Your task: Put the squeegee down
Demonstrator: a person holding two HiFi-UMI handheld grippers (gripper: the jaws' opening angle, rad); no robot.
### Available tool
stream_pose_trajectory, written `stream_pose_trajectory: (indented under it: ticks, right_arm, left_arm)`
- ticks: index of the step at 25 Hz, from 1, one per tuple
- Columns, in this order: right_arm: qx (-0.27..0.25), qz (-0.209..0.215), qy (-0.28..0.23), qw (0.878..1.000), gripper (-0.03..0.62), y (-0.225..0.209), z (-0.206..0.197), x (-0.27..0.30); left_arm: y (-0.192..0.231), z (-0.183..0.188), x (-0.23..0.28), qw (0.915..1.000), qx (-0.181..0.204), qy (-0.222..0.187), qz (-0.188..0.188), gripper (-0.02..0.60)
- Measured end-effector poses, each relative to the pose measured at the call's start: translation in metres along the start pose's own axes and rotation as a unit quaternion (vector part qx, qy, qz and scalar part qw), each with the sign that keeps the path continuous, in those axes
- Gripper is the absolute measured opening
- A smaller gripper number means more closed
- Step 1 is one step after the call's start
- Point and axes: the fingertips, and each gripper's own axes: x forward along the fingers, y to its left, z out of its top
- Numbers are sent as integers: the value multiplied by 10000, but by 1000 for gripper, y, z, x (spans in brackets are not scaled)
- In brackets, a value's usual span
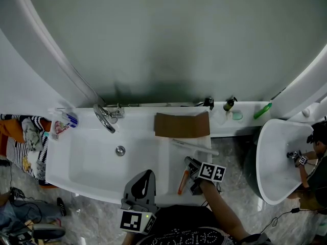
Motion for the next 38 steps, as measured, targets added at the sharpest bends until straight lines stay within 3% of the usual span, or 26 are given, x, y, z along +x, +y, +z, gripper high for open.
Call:
stream_pose_trajectory:
  ticks: [12,17,19,25,31,38]
  right_arm:
    - [-34,-59,38,10000,57,-1,-1,0]
    - [-584,-205,92,9980,62,-1,-1,-3]
    - [-725,-262,101,9970,106,-1,-1,-6]
    - [-796,-424,129,9958,124,-4,0,-14]
    - [-513,-381,261,9976,129,-13,-5,-17]
    - [-605,-568,-93,9965,129,-14,9,-43]
  left_arm:
    - [-4,0,-2,10000,30,20,-40,5]
    - [-6,1,-4,9999,49,-13,-100,5]
    - [-6,1,-4,9999,54,-15,-111,5]
    - [-9,3,-6,9999,59,-46,-145,5]
    - [-11,5,-8,9998,64,-99,-163,5]
    - [-13,6,-11,9997,84,-161,-142,5]
